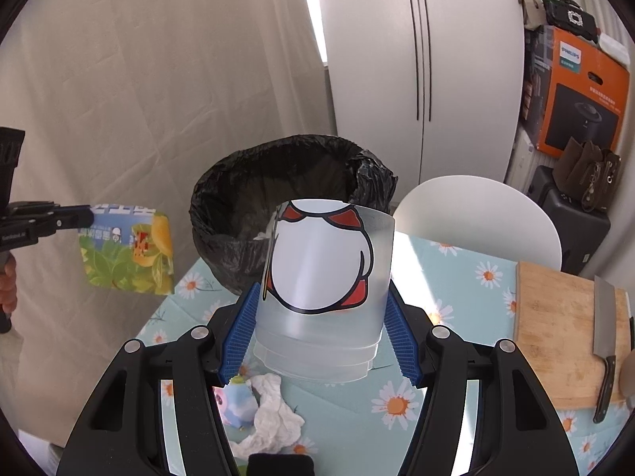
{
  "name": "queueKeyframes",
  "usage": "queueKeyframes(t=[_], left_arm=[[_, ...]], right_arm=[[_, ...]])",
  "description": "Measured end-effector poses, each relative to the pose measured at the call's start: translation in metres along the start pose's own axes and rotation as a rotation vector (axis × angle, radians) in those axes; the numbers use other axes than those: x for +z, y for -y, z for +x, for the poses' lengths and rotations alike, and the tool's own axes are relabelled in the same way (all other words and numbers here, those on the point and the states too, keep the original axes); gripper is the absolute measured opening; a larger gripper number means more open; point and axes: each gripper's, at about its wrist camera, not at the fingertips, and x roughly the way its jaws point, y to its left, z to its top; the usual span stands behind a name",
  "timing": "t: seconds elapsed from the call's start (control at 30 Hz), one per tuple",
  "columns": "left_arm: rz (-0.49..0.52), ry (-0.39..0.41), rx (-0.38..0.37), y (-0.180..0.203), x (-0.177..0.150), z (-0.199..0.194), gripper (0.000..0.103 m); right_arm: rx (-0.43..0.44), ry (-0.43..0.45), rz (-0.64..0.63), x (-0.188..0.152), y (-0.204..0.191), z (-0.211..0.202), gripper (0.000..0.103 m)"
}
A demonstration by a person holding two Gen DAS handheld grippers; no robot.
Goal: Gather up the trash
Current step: 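Carry the drink carton and clear cup up over the trash bin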
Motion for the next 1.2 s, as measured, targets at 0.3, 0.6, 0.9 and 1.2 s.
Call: queueKeyframes(t=[0.3,0.6,0.9,1.2], left_arm=[[0.034,0.019,-0.044,-0.001,0.04,0.011,0.006],[0.075,0.017,-0.073,-0.011,0.082,0.029,0.006],[0.101,-0.023,-0.106,-0.03,0.108,0.067,0.006],[0.108,-0.086,-0.153,-0.045,0.12,0.115,0.006]], right_arm=[[-0.029,0.012,-0.02,0.017,-0.011,0.01,0.057],[-0.047,0.016,-0.028,0.049,-0.012,0.032,0.058],[-0.051,0.013,-0.043,0.084,-0.019,0.064,0.058],[-0.049,-0.044,-0.063,0.103,-0.021,0.107,0.058]])
